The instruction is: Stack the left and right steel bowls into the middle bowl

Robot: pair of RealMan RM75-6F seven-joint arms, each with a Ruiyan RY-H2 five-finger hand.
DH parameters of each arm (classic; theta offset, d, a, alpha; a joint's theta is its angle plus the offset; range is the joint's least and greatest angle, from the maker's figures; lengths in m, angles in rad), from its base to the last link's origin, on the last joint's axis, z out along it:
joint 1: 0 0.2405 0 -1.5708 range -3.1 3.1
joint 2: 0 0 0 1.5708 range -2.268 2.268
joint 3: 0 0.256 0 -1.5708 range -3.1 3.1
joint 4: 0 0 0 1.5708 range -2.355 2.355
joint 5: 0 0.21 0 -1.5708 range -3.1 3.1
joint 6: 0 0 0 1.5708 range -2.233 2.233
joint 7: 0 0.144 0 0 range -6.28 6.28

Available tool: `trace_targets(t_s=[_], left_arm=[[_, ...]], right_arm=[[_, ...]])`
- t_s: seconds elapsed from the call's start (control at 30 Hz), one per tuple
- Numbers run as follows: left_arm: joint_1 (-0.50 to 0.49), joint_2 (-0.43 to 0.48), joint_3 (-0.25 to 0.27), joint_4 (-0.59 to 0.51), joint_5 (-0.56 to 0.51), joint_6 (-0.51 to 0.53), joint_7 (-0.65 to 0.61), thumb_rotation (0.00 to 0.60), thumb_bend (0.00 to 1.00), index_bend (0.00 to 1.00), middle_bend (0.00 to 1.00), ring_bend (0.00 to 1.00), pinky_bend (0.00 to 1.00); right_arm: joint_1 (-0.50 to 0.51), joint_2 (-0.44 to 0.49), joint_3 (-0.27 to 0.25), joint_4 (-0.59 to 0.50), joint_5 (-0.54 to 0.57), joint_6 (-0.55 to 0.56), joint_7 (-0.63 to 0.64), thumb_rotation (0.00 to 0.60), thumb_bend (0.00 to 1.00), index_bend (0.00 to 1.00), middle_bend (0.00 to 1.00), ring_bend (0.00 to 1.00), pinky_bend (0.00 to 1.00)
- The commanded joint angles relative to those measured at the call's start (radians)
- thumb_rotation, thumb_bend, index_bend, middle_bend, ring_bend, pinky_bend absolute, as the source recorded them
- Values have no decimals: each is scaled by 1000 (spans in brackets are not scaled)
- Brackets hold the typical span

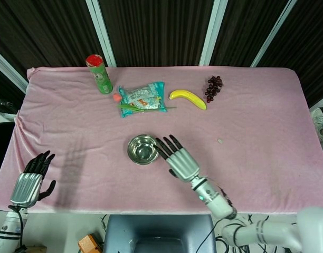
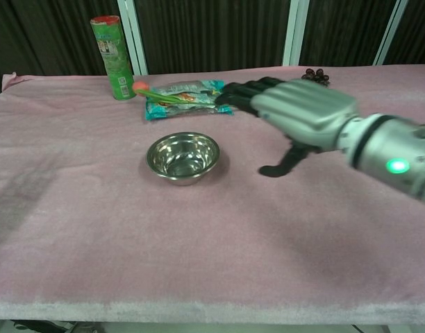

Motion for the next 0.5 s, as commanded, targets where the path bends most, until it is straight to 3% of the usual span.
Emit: trace_targets(t_s=[0.03, 0.13, 0.23, 0.4, 0.5], left_arm=[[11, 15, 5, -24, -1, 9, 33, 600, 411, 0, 0, 0, 127], [20, 30, 18, -59, -3, 6, 89, 600, 412, 0, 0, 0, 127], [30, 36, 24, -92, -2, 15, 146, 600, 412, 0, 0, 0, 127], [44, 6, 17, -78, 34, 75, 187, 600, 411, 0, 0, 0, 117], [45, 4, 13, -71, 38, 81, 177, 600, 412, 0, 0, 0, 117]], right_arm=[[-262, 380, -226, -249, -121, 245, 87, 600, 335, 0, 0, 0, 0], [-431, 452, -306, -176, -161, 443, 199, 600, 335, 0, 0, 0, 0], [-546, 428, -305, -35, -143, 570, 360, 600, 335, 0, 0, 0, 0], [-570, 442, -286, 44, -171, 577, 480, 600, 335, 0, 0, 0, 0], [-574, 448, -281, 50, -168, 544, 483, 600, 335, 0, 0, 0, 0]])
